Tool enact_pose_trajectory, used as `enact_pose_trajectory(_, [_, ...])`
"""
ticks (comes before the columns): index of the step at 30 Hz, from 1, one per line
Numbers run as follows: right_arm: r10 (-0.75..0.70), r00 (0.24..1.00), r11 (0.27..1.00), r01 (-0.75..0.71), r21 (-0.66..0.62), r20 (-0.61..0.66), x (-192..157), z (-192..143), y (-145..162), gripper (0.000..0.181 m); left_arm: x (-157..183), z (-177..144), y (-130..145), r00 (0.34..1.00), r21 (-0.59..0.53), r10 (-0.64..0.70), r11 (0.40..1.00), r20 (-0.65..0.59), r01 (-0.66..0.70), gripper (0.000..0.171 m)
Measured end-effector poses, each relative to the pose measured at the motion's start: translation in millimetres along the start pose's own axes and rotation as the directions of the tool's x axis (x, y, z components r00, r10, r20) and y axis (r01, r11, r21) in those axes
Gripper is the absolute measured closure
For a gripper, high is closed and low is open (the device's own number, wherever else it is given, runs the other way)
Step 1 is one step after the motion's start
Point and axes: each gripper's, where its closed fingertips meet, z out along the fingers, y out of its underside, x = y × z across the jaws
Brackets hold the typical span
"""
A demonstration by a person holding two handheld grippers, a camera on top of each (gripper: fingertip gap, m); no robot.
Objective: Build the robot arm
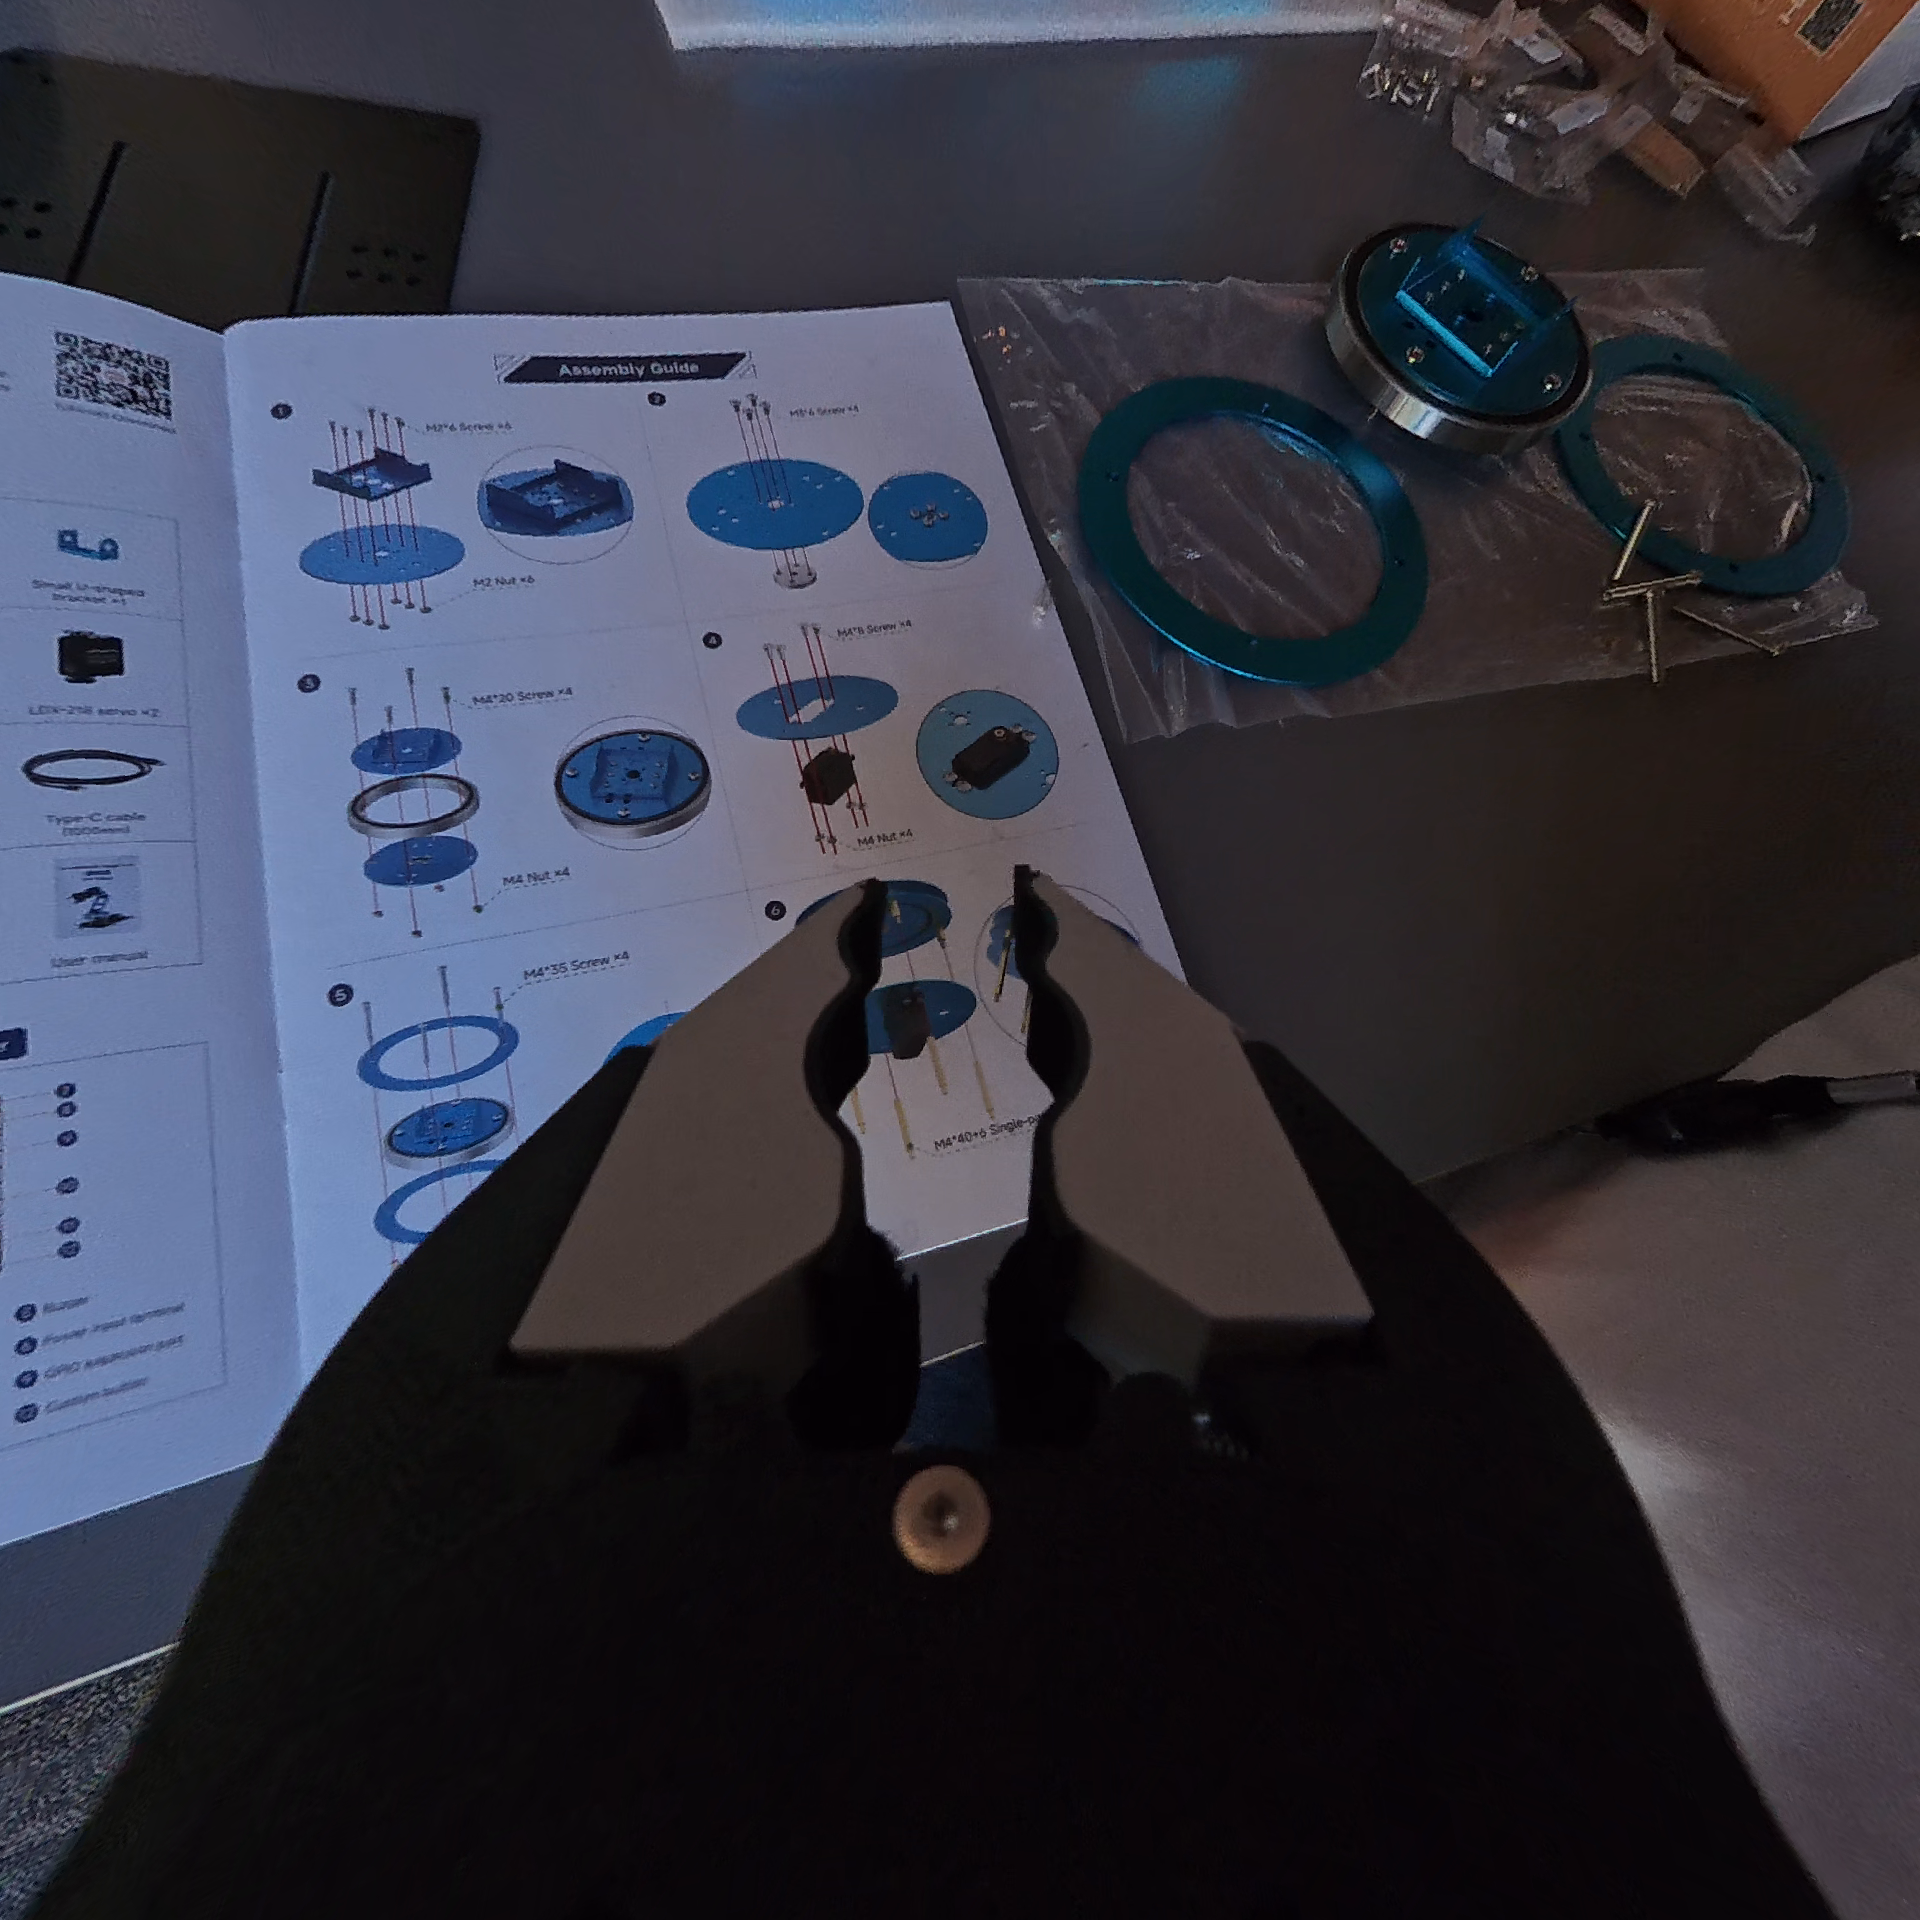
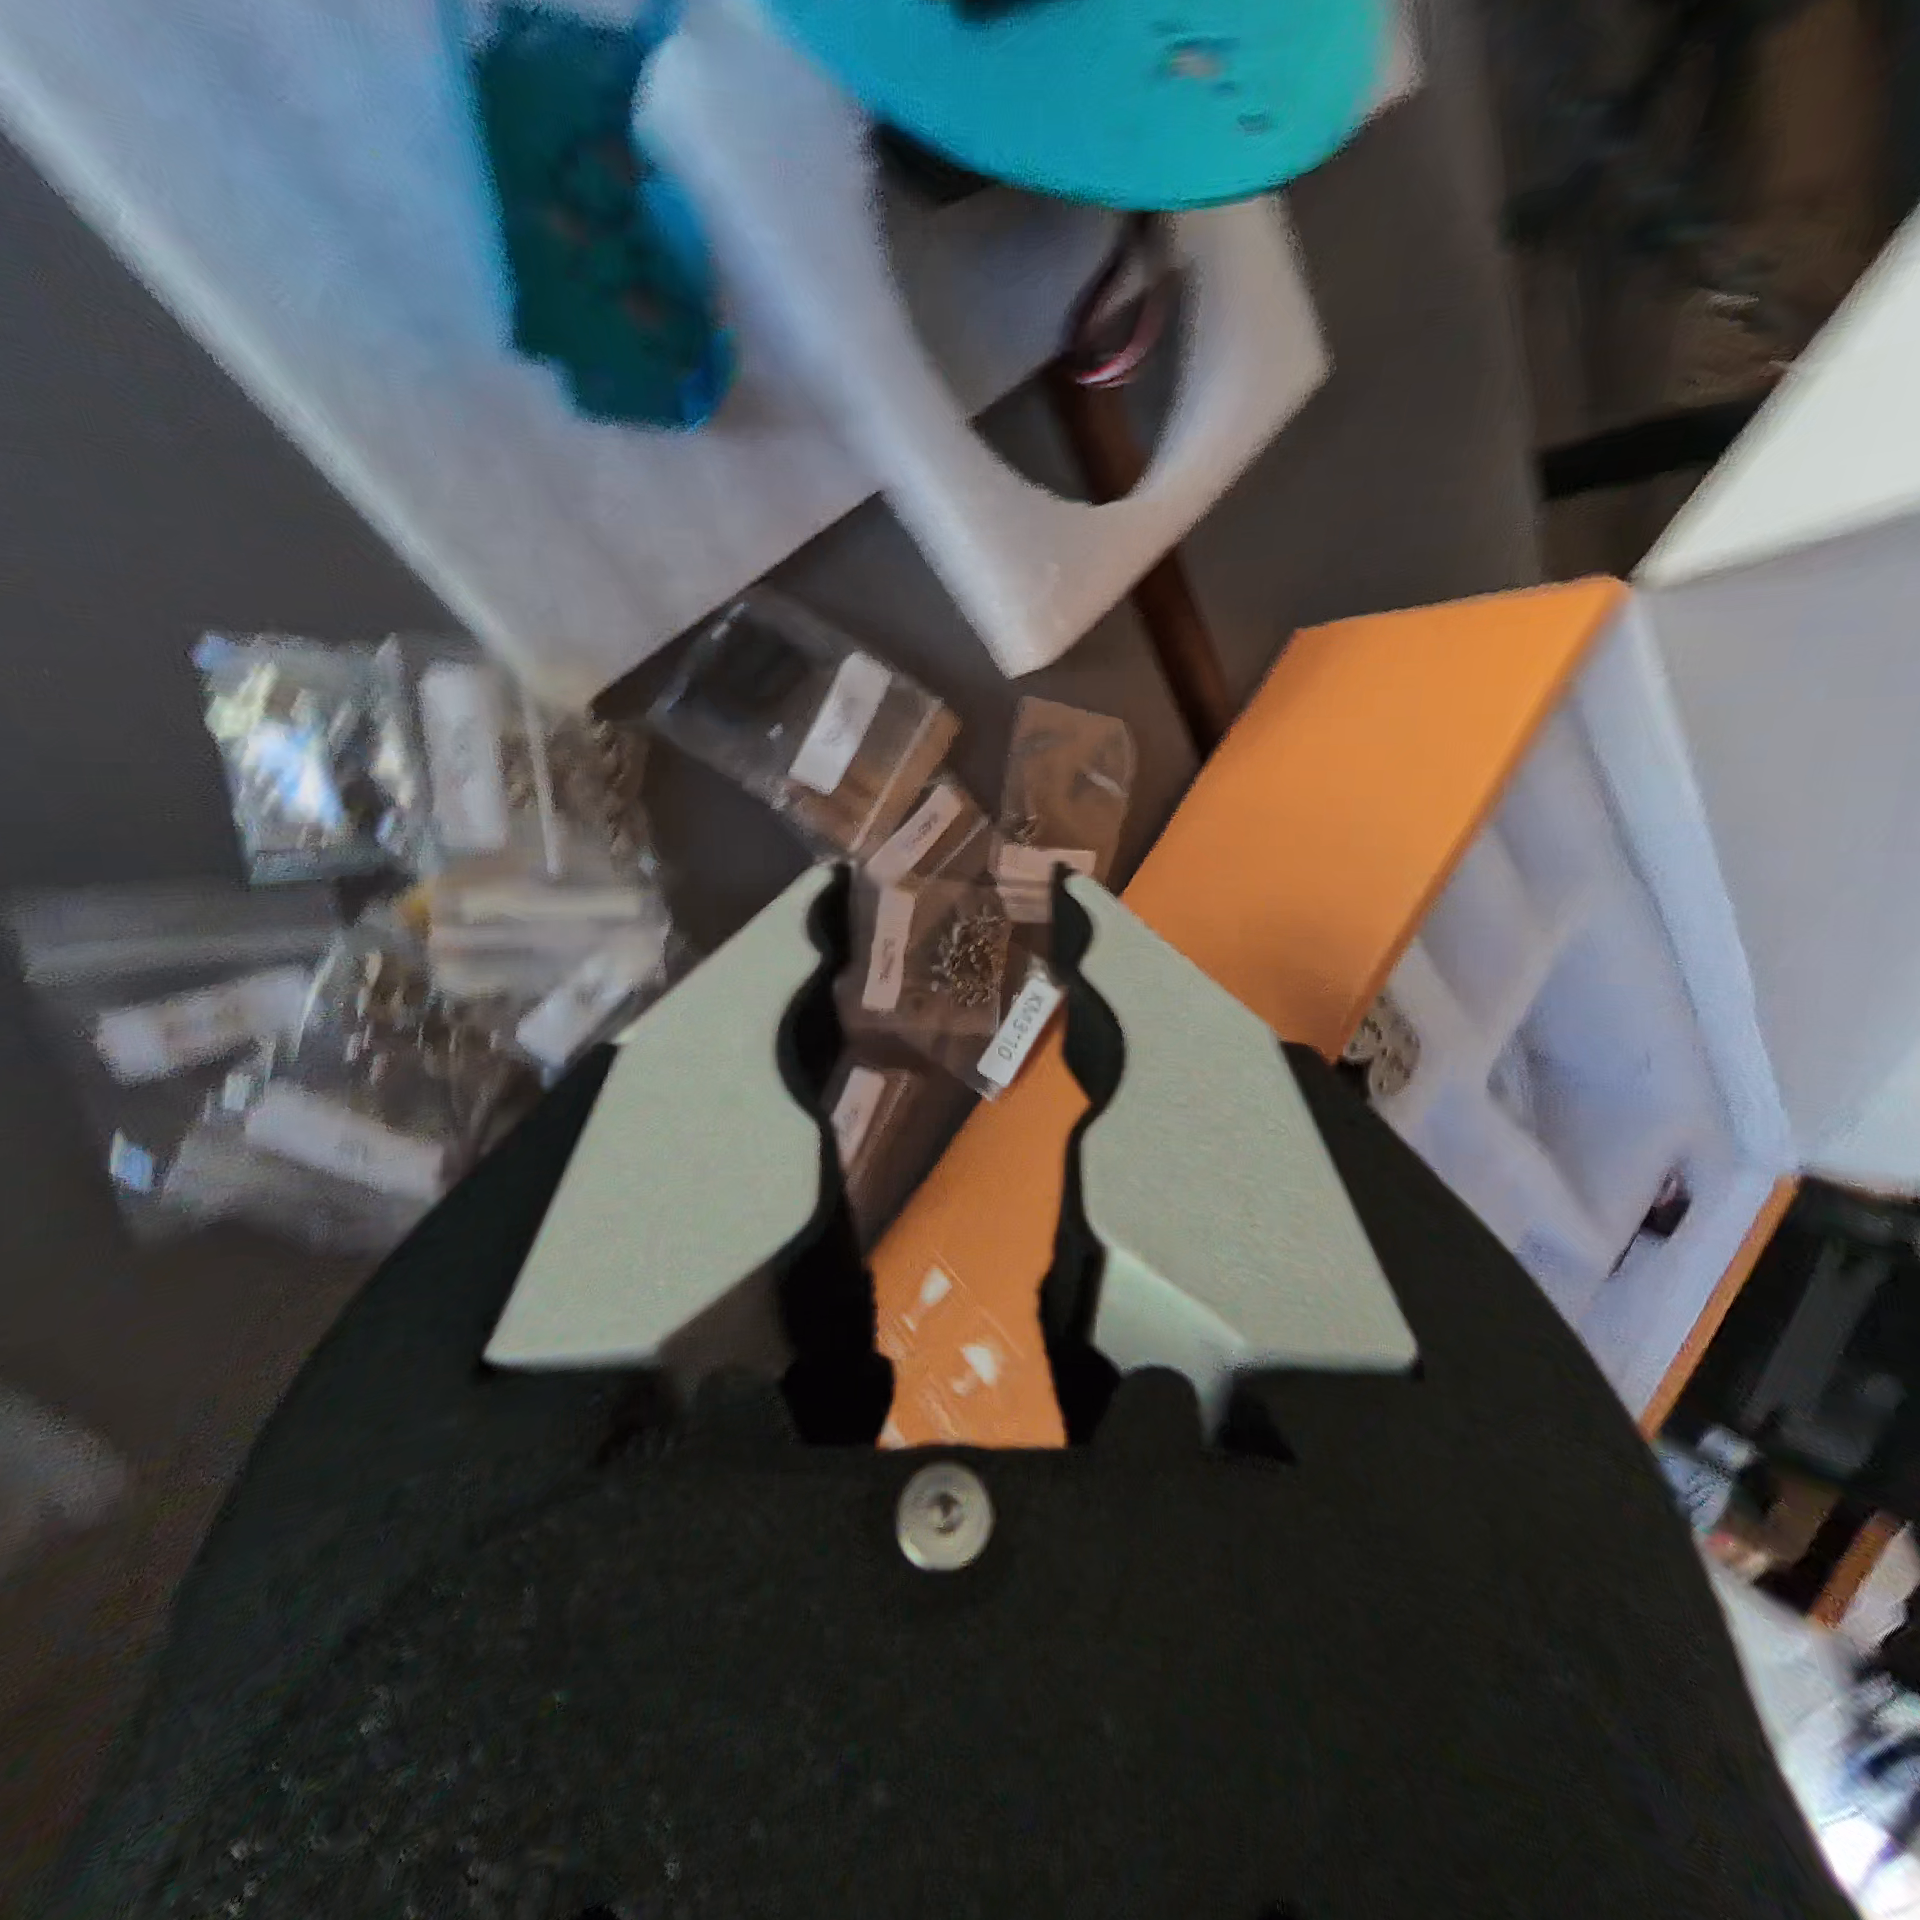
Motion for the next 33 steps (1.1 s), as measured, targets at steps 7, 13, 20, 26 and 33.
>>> enact_pose_trajectory(7, [-0.301,0.866,0.932,0.356,-0.071,0.400,-8.4,30.8,-2.3,0.136,6.4,-4.0,-4.6,1.000,0.036,0.009,0.999,-0.007,-0.009,0.147])
enact_pose_trajectory(13, [-0.260,0.810,0.927,0.361,-0.098,0.526,-18.7,50.0,4.3,0.133,6.9,-16.5,1.8,1.000,0.064,-0.016,0.998,0.024,0.015,0.147])
enact_pose_trajectory(20, [-0.371,0.792,0.888,0.456,-0.066,0.484,-17.9,45.2,7.7,0.165,0.5,-26.2,4.9,0.998,0.084,-0.037,0.996,0.043,0.033,0.147])
enact_pose_trajectory(26, [-0.472,0.802,0.862,0.507,0.001,0.365,-2.9,20.2,-2.4,0.175,5.8,-24.7,1.1,0.999,0.101,-0.023,0.995,0.024,0.021,0.147])
enact_pose_trajectory(33, [-0.101,0.717,0.904,0.356,-0.237,0.690,-35.2,-10.9,-4.3,0.175,19.4,-9.2,-14.3,0.998,0.125,0.000,0.992,-0.058,0.007,0.147])
